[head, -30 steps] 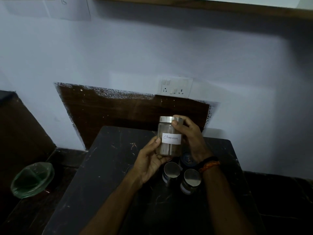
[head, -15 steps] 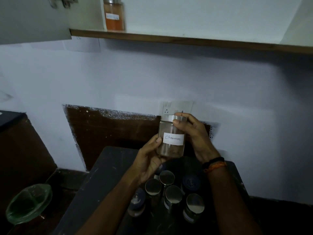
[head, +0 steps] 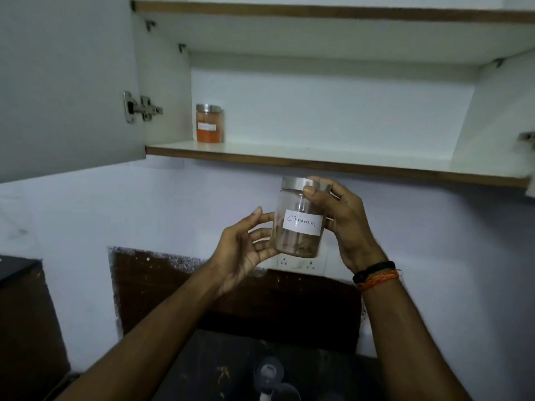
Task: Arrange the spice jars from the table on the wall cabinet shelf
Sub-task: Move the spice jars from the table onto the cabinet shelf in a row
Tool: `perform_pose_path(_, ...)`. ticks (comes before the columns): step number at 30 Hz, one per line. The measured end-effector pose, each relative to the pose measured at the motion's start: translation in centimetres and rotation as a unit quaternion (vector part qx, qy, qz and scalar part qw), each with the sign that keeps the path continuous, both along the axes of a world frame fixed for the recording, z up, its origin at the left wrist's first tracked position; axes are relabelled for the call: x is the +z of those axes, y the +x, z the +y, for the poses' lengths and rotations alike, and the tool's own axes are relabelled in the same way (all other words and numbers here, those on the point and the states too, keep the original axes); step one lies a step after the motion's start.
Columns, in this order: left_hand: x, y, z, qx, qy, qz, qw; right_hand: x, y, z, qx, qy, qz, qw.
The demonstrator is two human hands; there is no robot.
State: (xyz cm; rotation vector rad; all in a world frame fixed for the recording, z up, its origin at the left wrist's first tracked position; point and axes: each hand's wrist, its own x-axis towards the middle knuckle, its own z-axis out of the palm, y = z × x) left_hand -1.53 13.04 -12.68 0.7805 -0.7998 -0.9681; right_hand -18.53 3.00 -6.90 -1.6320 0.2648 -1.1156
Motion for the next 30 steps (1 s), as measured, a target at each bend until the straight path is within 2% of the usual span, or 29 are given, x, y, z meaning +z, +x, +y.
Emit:
perform_pose_path(3,3.7,1.3,-0.7,0.060,-0.005,-0.132,0.989,2.4,0.6,-0.3,0.005,-0.023,-0.018,1.000)
perform_pose_path(5,6.1,2.3,-1.2,0.139,-0.008,-0.249,0.959,4.0,1.2,-0.5,0.004,-0.035,-0.029,0.999)
perform_pose_path(6,7.2,2.9,-1.4,0.179,-0.011,-0.314,0.932,4.7,1.5,-0.6,0.000,-0.040,-0.034,0.999)
perform_pose_path(7,8.3,3.7,-1.5,0.224,-0.015,-0.389,0.893,5.7,1.9,-0.8,-0.004,-0.047,-0.041,0.998)
perform_pose_path(8,9.0,4.4,-1.6,0.267,-0.018,-0.474,0.839,6.5,2.2,-1.0,-0.006,-0.054,-0.047,0.997)
perform_pose_path(11,10.9,7.1,-1.9,0.332,-0.030,-0.700,0.631,9.1,3.3,-1.7,-0.008,-0.068,-0.063,0.996)
perform_pose_path(12,11.3,8.1,-2.1,0.329,-0.029,-0.745,0.579,10.0,3.8,-2.0,-0.010,-0.071,-0.064,0.995)
perform_pose_path(14,11.9,10.0,-2.6,0.303,-0.008,-0.796,0.524,11.5,4.8,-2.6,-0.013,-0.076,-0.062,0.995)
perform_pose_path(18,12.6,13.6,-4.0,0.263,0.073,-0.829,0.488,13.9,7.7,-4.2,-0.020,-0.083,-0.066,0.994)
perform_pose_path(25,14.3,18.5,-5.8,0.190,0.148,-0.848,0.473,15.8,13.8,-7.9,-0.013,-0.084,-0.054,0.995)
perform_pose_path(30,15.6,20.1,-6.9,0.147,0.155,-0.852,0.478,16.3,18.5,-11.7,-0.037,-0.083,-0.017,0.996)
